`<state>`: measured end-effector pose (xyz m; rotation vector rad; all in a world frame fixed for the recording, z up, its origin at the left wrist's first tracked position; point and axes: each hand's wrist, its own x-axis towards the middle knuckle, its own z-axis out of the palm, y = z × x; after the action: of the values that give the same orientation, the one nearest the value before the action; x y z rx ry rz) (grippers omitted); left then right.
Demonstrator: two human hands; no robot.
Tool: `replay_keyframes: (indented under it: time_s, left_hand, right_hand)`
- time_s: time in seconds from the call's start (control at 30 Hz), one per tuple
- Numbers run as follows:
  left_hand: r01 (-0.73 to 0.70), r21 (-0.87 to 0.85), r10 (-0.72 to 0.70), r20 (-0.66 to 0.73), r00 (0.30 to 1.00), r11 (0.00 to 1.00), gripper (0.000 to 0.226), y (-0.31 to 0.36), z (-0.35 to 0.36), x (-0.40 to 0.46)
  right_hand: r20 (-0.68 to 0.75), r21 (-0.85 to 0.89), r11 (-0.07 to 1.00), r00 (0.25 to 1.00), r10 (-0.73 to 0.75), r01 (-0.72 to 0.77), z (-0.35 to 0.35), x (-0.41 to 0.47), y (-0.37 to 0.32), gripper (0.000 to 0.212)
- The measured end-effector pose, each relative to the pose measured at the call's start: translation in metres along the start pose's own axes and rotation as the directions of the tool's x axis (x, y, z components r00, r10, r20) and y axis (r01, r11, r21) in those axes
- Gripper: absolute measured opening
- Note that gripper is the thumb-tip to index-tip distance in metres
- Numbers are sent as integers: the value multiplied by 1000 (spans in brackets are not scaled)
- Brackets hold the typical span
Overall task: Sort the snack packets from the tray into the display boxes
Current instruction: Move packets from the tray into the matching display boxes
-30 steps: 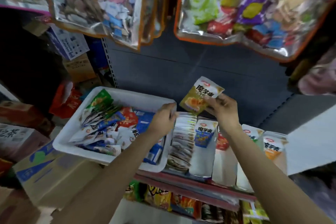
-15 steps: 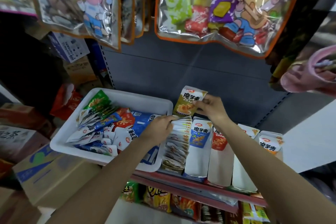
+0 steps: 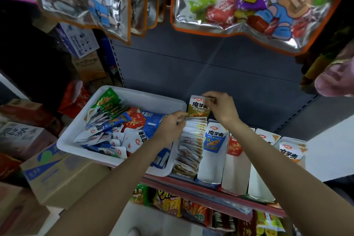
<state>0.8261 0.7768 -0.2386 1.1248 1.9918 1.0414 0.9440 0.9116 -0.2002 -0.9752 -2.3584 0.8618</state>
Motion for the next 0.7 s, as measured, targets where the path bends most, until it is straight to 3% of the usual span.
replay_keyframes:
  time_s: [0.1,0.33,0.5,0.63,0.7]
  left_hand:
    - [-7,-17,7,3,1000,1000,34,1,1,2]
    - [60,1,-60,-29,998,998,35,3,11,8]
    - [109,-17,-111,-103,989,994,34,6,17,6]
    - [109,-38,-111,-72,991,993,39,6,18,4]
    - [123,-55,-126,-65,990,991,41,7,17,3]
  right_hand:
    - [38,-190,980,998,-48,55,4,-5,2,21]
    - [269,-489,870,960,82,62,18,-4,4,39]
    - [377,-411,911,917,131,39,23,-6,9,34]
    - [204,-331,943,979,28,42,18,-17,15,30]
    - [193,-355,933,981,8,62,17,-21,16,30]
